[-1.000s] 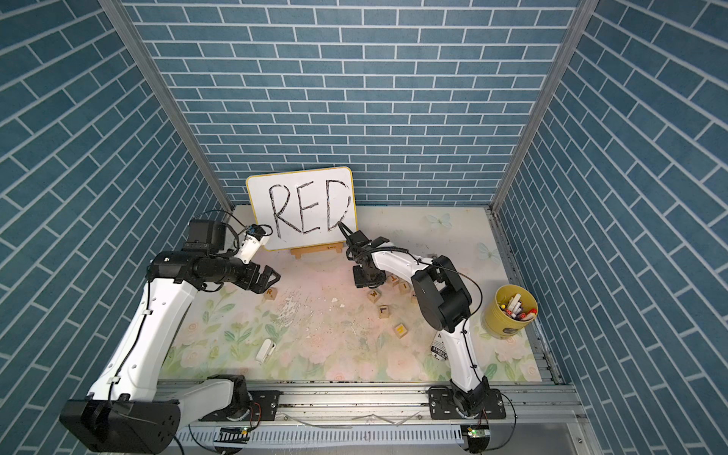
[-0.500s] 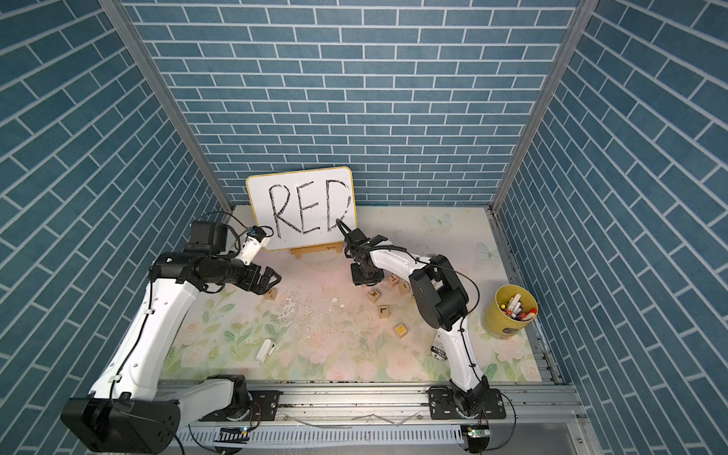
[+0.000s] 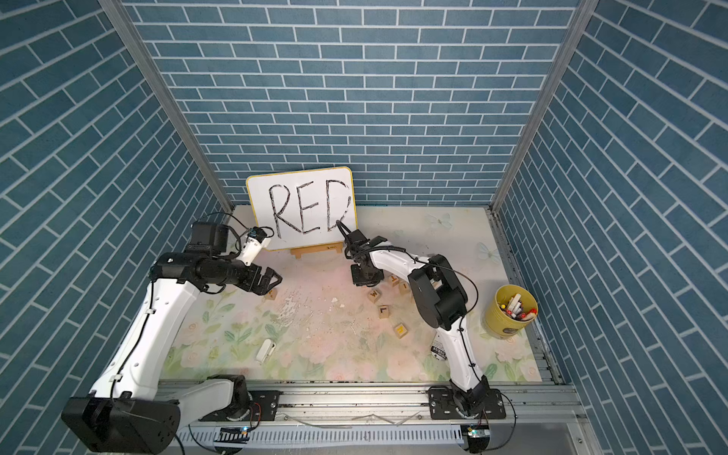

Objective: Assemble the uppercase word "red" with letter blocks
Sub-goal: Adjust the letter block at the center of the board.

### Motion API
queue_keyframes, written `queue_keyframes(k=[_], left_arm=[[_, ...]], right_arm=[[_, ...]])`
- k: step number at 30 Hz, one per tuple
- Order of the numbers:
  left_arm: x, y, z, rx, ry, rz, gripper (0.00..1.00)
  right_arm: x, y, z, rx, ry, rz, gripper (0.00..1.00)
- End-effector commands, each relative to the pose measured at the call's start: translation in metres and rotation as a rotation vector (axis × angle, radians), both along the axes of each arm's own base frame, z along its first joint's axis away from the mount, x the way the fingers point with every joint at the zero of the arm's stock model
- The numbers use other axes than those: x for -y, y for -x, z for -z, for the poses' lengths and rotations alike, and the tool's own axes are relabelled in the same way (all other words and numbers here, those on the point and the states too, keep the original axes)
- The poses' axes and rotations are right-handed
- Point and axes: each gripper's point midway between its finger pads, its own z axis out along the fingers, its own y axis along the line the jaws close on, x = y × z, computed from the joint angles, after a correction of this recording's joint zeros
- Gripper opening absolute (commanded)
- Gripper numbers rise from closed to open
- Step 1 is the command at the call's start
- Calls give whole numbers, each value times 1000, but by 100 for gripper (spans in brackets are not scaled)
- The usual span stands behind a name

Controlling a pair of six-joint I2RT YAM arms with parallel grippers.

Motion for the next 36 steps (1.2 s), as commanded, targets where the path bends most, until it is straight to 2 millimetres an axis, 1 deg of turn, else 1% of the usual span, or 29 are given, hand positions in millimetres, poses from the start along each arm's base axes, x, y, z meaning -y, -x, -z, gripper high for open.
queue_keyframes(k=[1, 4, 8, 10, 12, 16, 19, 22, 28, 33, 36], left_arm=[[4, 2, 0, -5, 15, 5, 99], [5, 2, 0, -9, 23, 5, 99], [5, 2, 1, -9, 25, 4, 99], [5, 2, 0, -6, 23, 5, 99], [4, 2, 0, -7, 20, 7, 99], [5, 1, 0, -7, 21, 8, 99], [5, 0, 0, -7, 26, 8, 99], [5, 1, 0, -3, 26, 9, 99], [5, 6, 0, -1, 21, 13, 99], [5, 7, -1, -1, 23, 16, 99], [5, 7, -1, 1, 23, 17, 99]], right_arm=[[-4, 7, -10, -17, -54, -8, 37], [-10, 11, -11, -36, -100, -14, 39], [-4, 11, -12, -23, -77, -6, 48], [-3, 11, -18, -8, -89, -7, 52], [2, 6, -28, 38, -78, 3, 54], [6, 3, -46, 91, -74, 2, 55], [3, 4, -50, 78, -70, -23, 54], [2, 6, -45, 61, -44, -37, 53], [6, 9, -33, 32, 5, -25, 52], [3, 13, -22, 8, 19, -35, 50], [1, 13, -20, 9, 23, -37, 50]])
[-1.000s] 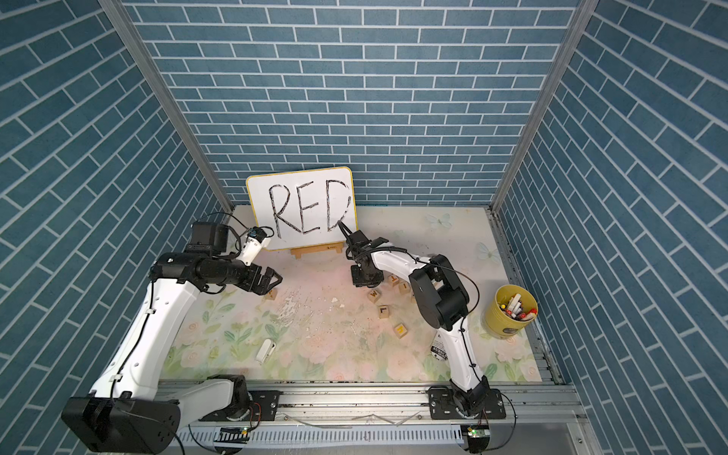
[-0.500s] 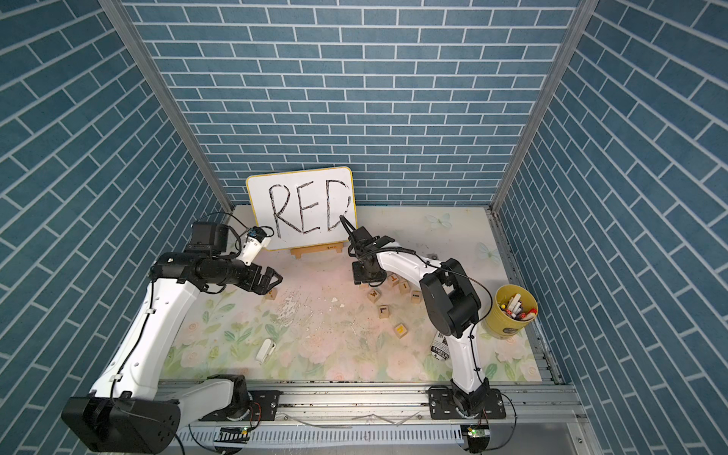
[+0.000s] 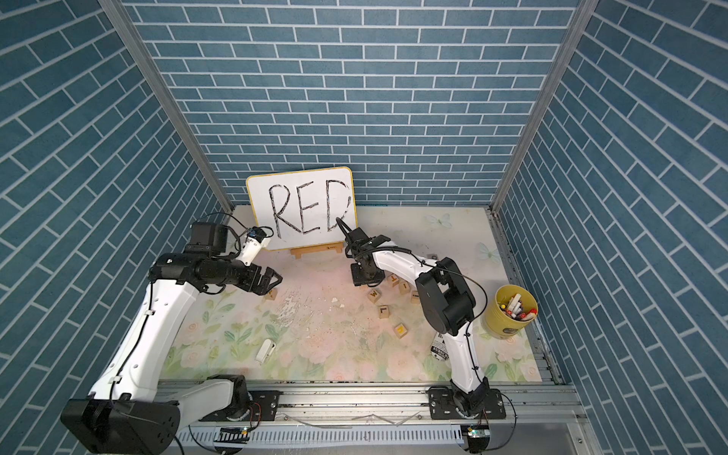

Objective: Assemble the uppercase word "red" with letter blocks
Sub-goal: Adjust the letter block at the center of the board.

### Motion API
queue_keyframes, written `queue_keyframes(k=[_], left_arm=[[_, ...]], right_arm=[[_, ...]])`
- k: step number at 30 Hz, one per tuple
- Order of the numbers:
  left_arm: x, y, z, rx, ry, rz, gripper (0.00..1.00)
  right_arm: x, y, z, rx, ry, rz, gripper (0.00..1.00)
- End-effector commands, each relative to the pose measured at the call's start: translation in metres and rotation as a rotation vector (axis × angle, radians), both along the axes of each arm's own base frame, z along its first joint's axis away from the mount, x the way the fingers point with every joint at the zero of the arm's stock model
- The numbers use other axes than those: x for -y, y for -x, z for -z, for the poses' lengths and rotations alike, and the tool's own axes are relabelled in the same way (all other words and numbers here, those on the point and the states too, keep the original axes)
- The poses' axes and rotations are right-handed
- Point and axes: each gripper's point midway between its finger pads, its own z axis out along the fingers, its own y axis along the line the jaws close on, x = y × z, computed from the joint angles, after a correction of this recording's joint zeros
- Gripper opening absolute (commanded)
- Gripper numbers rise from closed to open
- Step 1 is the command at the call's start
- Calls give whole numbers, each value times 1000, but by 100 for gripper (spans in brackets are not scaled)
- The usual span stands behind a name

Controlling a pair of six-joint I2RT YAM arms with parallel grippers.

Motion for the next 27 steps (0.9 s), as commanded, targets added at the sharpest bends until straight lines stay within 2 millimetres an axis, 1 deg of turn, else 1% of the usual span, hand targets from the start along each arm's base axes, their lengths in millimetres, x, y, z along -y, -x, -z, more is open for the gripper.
queue_keyframes(k=[1, 8, 14, 20, 27], left_arm=[[4, 6, 1, 0, 9, 22, 99], [4, 6, 3, -5, 11, 23, 99], [4, 8, 3, -7, 10, 27, 99], [4, 9, 3, -6, 9, 30, 99], [5, 8, 4, -13, 15, 29, 99]], right_arm=[[-1, 2, 2, -9, 32, -8, 50], [-5, -2, 4, -6, 35, -15, 49], [1, -3, 14, -16, 81, -12, 47], [2, 0, 16, -23, 86, -13, 46], [4, 0, 22, -29, 97, -13, 42]])
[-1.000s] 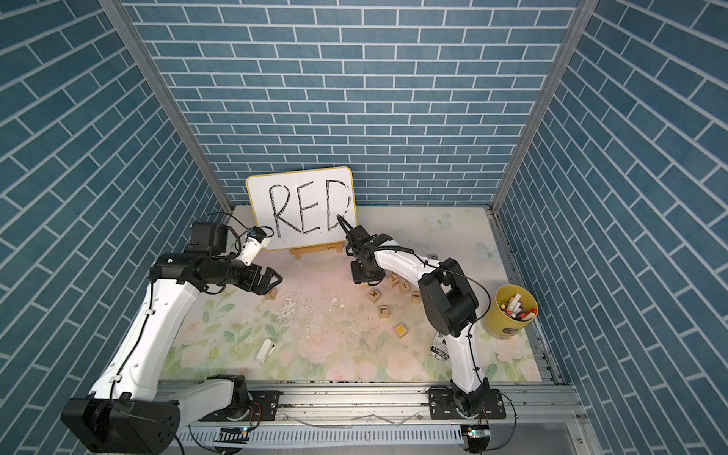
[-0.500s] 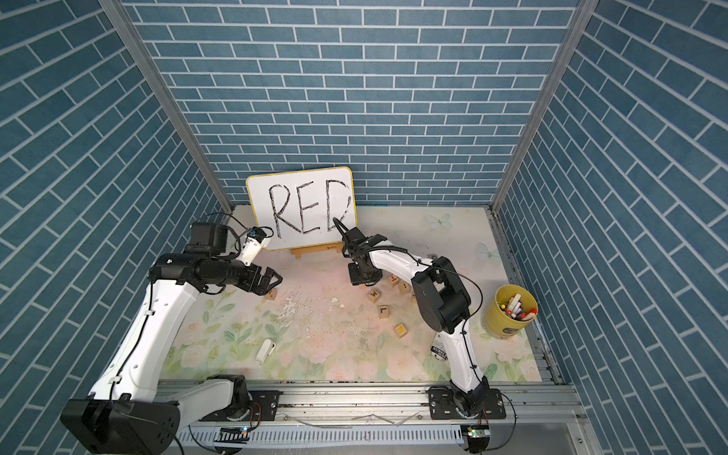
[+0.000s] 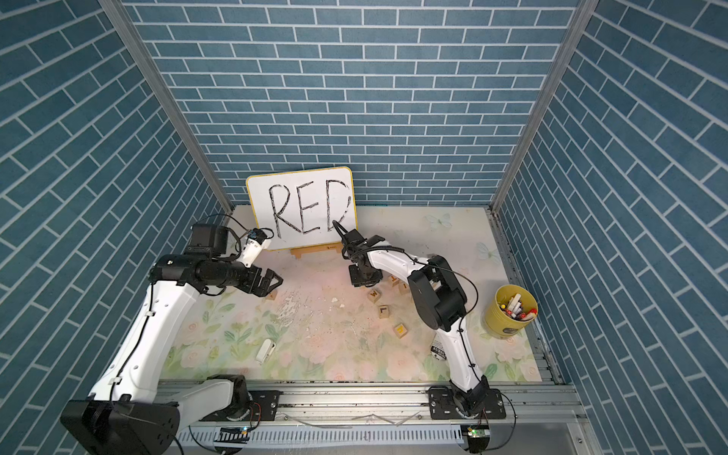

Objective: Assemble the uppercase word "red" with letter blocks
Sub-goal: Adjust the letter block at the center of the board.

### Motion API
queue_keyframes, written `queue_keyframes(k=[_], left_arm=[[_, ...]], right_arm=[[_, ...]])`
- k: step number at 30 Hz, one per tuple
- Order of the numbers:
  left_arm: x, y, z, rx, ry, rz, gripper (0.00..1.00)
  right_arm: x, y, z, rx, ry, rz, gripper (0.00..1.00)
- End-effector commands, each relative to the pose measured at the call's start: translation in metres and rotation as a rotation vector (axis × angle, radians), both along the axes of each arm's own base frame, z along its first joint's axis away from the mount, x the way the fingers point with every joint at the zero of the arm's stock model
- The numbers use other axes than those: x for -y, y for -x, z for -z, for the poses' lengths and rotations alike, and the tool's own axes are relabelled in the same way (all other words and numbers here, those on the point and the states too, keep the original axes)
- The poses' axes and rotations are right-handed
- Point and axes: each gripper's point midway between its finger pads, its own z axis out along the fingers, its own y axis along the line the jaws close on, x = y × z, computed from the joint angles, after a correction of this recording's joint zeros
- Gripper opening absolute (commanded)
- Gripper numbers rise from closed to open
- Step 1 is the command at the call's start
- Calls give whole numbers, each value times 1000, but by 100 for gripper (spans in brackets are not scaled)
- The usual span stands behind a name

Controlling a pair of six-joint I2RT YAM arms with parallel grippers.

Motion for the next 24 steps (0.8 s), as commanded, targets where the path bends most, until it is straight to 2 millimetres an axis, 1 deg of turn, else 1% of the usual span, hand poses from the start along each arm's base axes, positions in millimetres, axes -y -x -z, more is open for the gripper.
queue_keyframes(k=[1, 6, 12, 14, 18, 21, 24], left_arm=[[3, 4, 1, -6, 5, 19, 99], [3, 5, 2, -8, 5, 21, 99], [4, 4, 2, -10, 8, 20, 99], [4, 3, 2, -6, 7, 19, 99], [7, 0, -1, 13, 24, 29, 99], [12, -3, -9, 41, 56, 44, 99], [26, -3, -21, 57, 127, 103, 99]], right_arm=[[8, 6, 11, -27, 55, -5, 42], [8, 6, 11, -25, 54, -6, 39], [7, 6, 11, -23, 54, -12, 34], [7, 5, 8, -17, 49, -14, 32], [-2, 10, -12, -25, -36, -36, 32], [-13, 16, -36, -40, -143, -52, 32], [-20, 18, -61, -52, -242, -53, 32]])
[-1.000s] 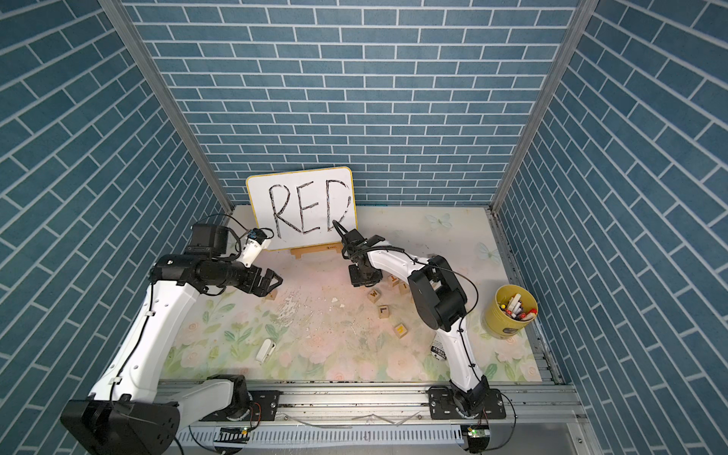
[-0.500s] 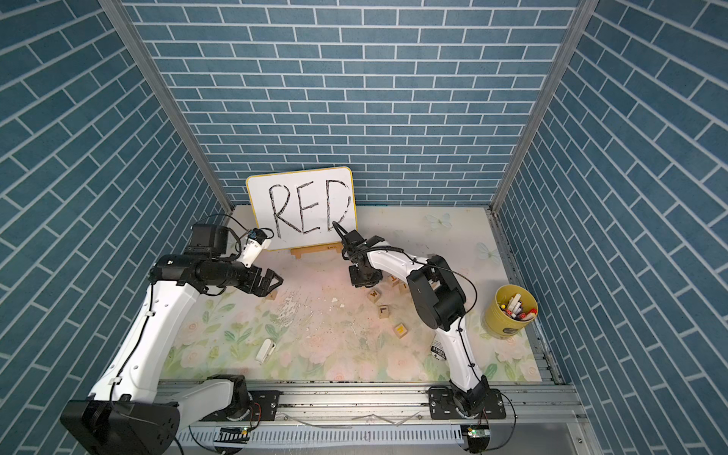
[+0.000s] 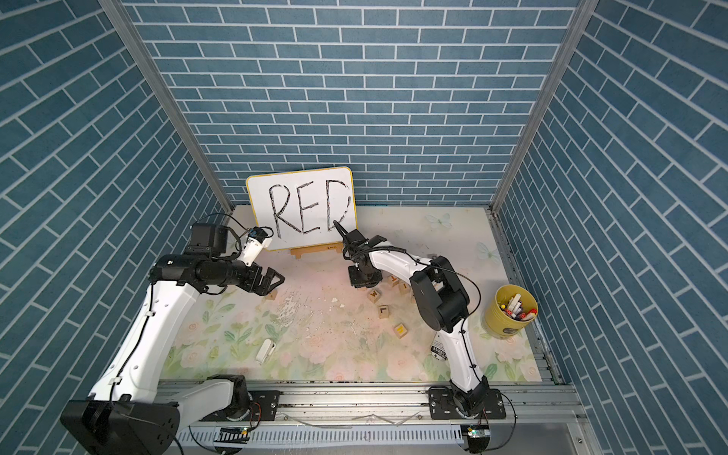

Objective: Assemble the uppercase word "red" with letter blocks
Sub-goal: Adjust the letter block at the center of the board.

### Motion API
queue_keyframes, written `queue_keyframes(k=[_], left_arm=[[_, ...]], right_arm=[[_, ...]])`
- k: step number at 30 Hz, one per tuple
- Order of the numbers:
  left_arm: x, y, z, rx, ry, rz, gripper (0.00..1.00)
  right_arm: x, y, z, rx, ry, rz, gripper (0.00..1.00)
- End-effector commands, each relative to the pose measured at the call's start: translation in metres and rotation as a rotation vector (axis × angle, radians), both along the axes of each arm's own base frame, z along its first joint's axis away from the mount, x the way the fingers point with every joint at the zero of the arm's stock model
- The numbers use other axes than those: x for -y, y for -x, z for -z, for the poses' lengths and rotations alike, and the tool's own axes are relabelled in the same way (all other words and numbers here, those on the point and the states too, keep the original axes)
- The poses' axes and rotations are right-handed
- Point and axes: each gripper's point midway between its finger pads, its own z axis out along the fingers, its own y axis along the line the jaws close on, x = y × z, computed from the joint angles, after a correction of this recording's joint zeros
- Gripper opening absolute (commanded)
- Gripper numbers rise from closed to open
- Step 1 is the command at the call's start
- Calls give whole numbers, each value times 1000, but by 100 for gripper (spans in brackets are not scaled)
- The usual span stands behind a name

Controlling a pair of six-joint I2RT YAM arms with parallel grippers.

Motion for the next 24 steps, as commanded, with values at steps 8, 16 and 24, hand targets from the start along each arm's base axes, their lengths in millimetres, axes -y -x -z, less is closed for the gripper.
queue_keyframes(k=[8, 16, 24], left_arm=[[38, -2, -61, 197, 193, 179, 99], [57, 1, -103, 345, 305, 304, 99], [74, 0, -114, 377, 419, 401, 99]], right_arm=[[-30, 7, -124, -28, -484, -22, 32], [-48, 16, -198, -119, -810, -58, 33], [-67, 23, -252, -209, -1040, -85, 34]])
